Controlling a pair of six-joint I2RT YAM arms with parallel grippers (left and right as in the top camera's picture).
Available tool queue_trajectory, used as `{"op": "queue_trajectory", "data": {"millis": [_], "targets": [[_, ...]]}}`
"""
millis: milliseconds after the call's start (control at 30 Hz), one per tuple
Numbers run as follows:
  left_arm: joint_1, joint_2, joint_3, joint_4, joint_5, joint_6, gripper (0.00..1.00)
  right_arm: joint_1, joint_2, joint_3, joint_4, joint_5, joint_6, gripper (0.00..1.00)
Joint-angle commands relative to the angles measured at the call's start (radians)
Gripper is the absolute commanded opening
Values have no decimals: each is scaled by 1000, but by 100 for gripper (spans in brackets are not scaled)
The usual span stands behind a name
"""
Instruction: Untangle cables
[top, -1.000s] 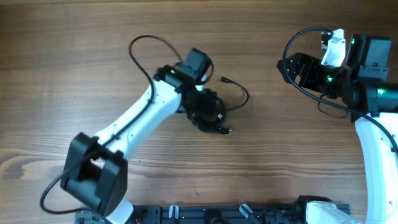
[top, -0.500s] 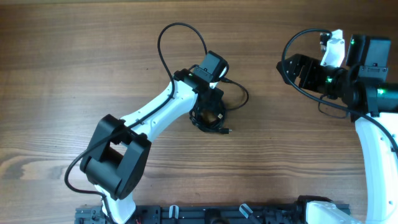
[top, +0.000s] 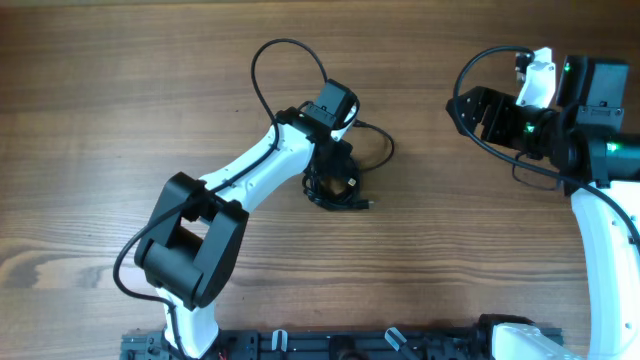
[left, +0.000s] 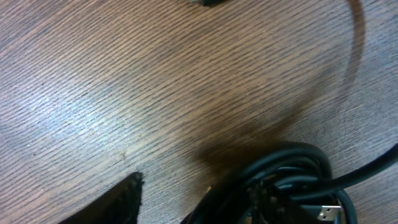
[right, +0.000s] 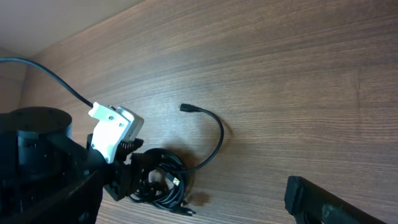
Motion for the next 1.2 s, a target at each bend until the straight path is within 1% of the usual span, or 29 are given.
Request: {"op": "queue_trajectory", "data": {"millis": [0, 67, 100, 233, 267, 333, 367, 433, 567, 633, 667, 767, 867, 900, 933, 1000, 1067, 1167], "targets": [[4, 16, -9, 20, 12, 14, 53, 0, 12, 23, -1, 15, -20, 96], [4, 16, -13, 24, 12, 14, 52, 0, 12, 23, -1, 15, -20, 96], [4, 16, -20, 29, 12, 14, 52, 0, 12, 23, -1, 15, -20, 99], [3, 16, -77, 94, 12, 14, 52, 0, 12, 23, -1, 15, -20, 100], [3, 16, -89, 105, 12, 14, 44, 0, 12, 23, -1, 15, -20, 100], [4, 16, -89, 114, 12, 14, 13, 0, 12, 23, 0, 16, -20, 100], [4, 16, -89, 116, 12, 10, 4, 0, 12, 23, 0, 16, -20, 100], [4, 16, -89, 117, 11, -18, 4, 0, 12, 23, 0, 16, -21, 99], [11, 2, -82, 109, 11, -205, 4, 0, 12, 23, 0, 15, -20, 99], [30, -48, -50, 71, 12, -364, 4, 0, 12, 23, 0, 14, -19, 99], [38, -81, -24, 45, 22, -414, 4, 0, 12, 23, 0, 13, -17, 99], [45, -171, 16, 38, 104, -465, 4, 0, 12, 23, 0, -33, -18, 100], [45, -273, 27, 53, 110, -585, 4, 0, 12, 23, 0, -63, -17, 100], [45, -297, 27, 65, 114, -621, 4, 0, 12, 23, 0, -80, -17, 100], [45, -317, 27, 85, 136, -630, 4, 0, 12, 23, 0, -103, -15, 100], [45, -348, 27, 176, 192, -631, 4, 1, 12, 23, 0, -170, 23, 99], [45, -353, 27, 263, 203, -661, 4, 3, 12, 23, 1, -202, 37, 98], [45, -352, 27, 386, 188, -755, 4, 3, 12, 23, 4, -224, 63, 91]]}}
